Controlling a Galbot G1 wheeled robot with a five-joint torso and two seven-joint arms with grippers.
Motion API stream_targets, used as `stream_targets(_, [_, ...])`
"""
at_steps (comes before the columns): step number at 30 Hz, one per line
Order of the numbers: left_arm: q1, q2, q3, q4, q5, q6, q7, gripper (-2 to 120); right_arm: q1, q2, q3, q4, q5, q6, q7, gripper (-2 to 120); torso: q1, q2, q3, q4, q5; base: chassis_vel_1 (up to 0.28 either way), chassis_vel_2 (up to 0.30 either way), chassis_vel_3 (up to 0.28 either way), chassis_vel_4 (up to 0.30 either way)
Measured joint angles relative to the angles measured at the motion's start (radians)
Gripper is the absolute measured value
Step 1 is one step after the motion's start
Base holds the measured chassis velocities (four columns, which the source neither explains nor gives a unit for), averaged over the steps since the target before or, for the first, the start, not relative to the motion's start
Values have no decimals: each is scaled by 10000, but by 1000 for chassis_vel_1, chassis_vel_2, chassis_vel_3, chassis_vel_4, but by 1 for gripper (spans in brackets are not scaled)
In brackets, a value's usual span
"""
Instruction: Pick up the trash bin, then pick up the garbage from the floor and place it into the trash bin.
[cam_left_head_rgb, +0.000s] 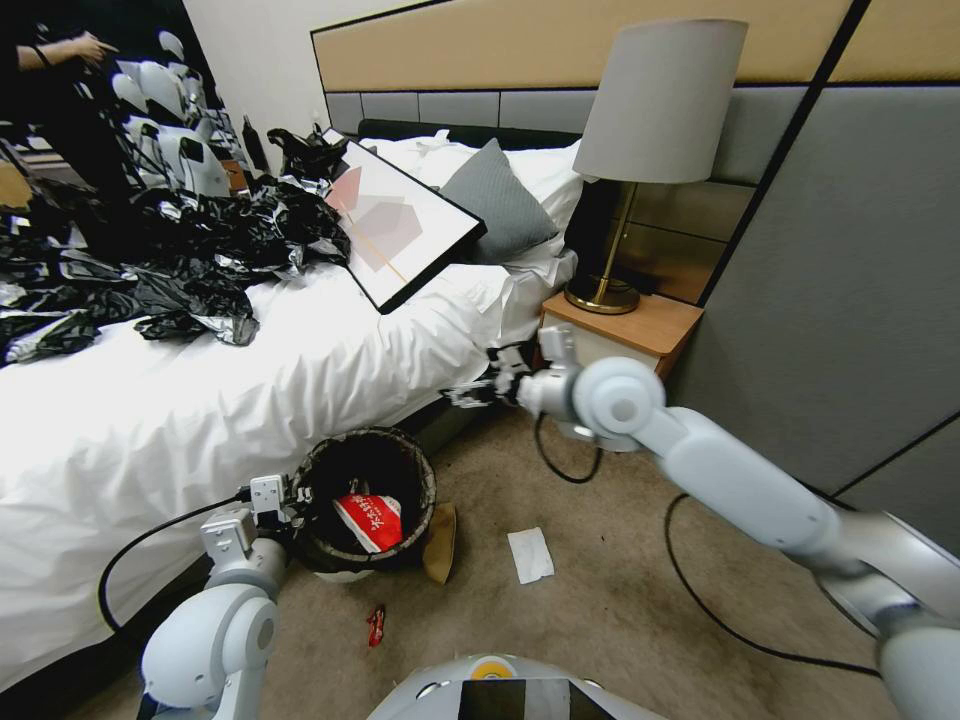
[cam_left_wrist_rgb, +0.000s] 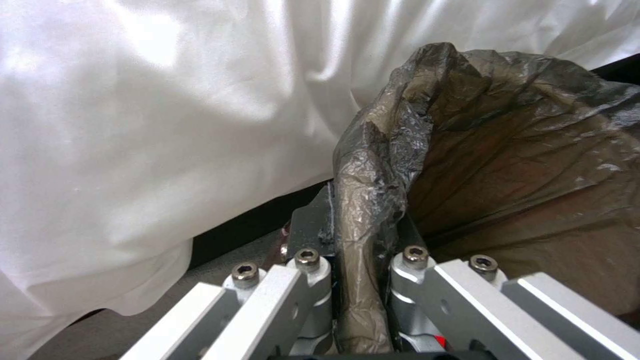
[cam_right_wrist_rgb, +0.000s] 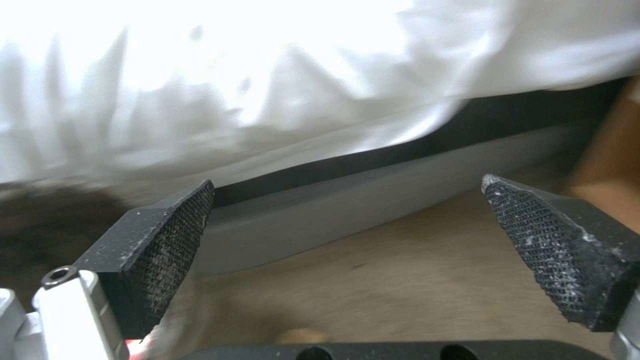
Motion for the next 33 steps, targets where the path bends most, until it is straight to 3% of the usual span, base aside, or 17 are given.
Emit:
stream_targets(2, [0, 1, -21, 0, -19, 0, 0, 4, -319, 24, 371, 1, -245, 105, -67, 100, 0, 0, 0, 3, 0, 0, 0, 0, 0])
stream_targets(5, [18, -8, -61, -7, -72, 0, -3, 4, -1716, 259, 1707, 5, -1594, 584, -604, 100, 0, 0, 0, 6, -2, 0, 0, 0, 0])
stream_targets(10, [24, -6, -74, -26, -93, 0, -6, 4, -2690, 420, 2402, 87, -2371, 853, -910, 100, 0, 0, 0, 8, -3, 0, 0, 0, 0])
stream_targets(12, [1, 12, -96, -35, -122, 0, -6, 4, -4208, 664, 3110, 227, -3412, 1404, -1227, 100, 0, 0, 0, -1, 6, 0, 0, 0, 0])
stream_targets(13, [1, 12, -96, -35, -122, 0, -6, 4, -4208, 664, 3110, 227, -3412, 1404, -1227, 100, 0, 0, 0, -1, 6, 0, 0, 0, 0])
stream_targets(14, [-8, 19, -100, -35, -137, 0, -6, 4, -4909, 852, 3450, 235, -4200, 2080, -1436, 100, 0, 0, 0, -3, -9, 0, 0, 0, 0])
stream_targets(16, [5, 21, -107, -30, -143, 0, -6, 4, -5620, 1110, 3773, 150, -5221, 2929, -1715, 100, 0, 0, 0, 3, 3, 0, 0, 0, 0])
stream_targets(17, [5, 21, -107, -30, -143, 0, -6, 4, -5620, 1110, 3773, 150, -5221, 2929, -1715, 100, 0, 0, 0, 3, 3, 0, 0, 0, 0])
stream_targets(20, [36, -37, -117, -3, -141, 0, -4, 4, -6968, 1714, 4448, -150, -7925, 4392, -2103, 100, 0, 0, 0, 2, 1, 0, 0, 0, 0])
stream_targets(33, [9, -24, -117, 74, -133, 0, -7, 4, -8308, 2114, 4723, -312, -9193, 5022, -2372, 100, -1, 0, 0, 2, -8, 0, 0, 0, 0])
